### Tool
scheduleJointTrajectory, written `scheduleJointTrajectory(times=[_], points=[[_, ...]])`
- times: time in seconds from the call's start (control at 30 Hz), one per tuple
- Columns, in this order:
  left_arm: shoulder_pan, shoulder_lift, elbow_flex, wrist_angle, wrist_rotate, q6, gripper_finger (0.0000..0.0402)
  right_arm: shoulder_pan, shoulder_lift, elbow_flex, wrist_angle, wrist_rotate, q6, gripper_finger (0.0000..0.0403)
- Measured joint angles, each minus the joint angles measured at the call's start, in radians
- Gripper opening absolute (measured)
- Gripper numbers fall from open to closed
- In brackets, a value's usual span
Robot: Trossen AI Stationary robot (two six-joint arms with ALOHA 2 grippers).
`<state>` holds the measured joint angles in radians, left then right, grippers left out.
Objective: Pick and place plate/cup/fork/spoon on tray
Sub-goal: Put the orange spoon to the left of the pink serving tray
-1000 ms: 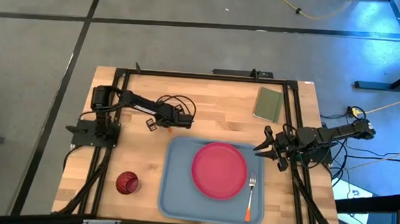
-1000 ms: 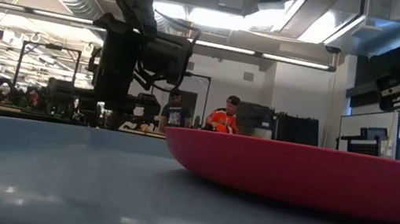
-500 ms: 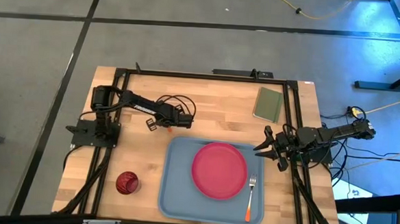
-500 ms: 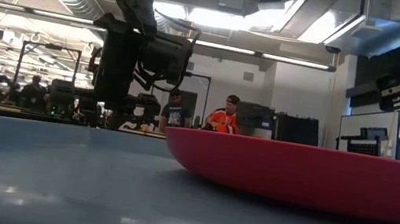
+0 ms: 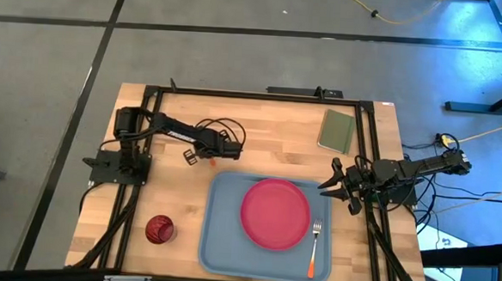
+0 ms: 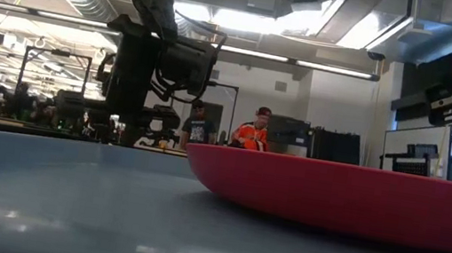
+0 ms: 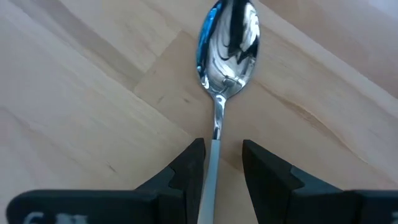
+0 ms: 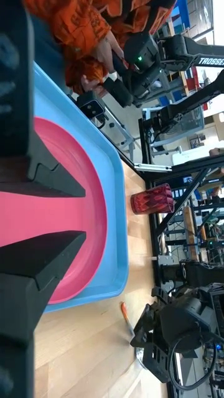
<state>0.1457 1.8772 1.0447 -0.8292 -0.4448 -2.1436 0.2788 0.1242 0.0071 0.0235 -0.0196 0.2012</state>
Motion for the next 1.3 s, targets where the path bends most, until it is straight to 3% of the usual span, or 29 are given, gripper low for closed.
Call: scheduleJointTrajectory(times=[0.23,0.83,1.3], points=[[-0.001,-0.002,0.001,-0.013,0.032,-0.079,0.0105,0.000,0.000,0.000,0.000,0.000,0.000,0.0102],[-0.005,0.001,0.000,-0.021,0.047,-0.073,0.0104,0.000,0.000,0.000,0.000,0.000,0.000,0.0102],[-0.005,0.001,-0.002,-0.022,0.051,-0.072,0.0022,0.000,0.000,0.000,0.000,0.000,0.000,0.0102]])
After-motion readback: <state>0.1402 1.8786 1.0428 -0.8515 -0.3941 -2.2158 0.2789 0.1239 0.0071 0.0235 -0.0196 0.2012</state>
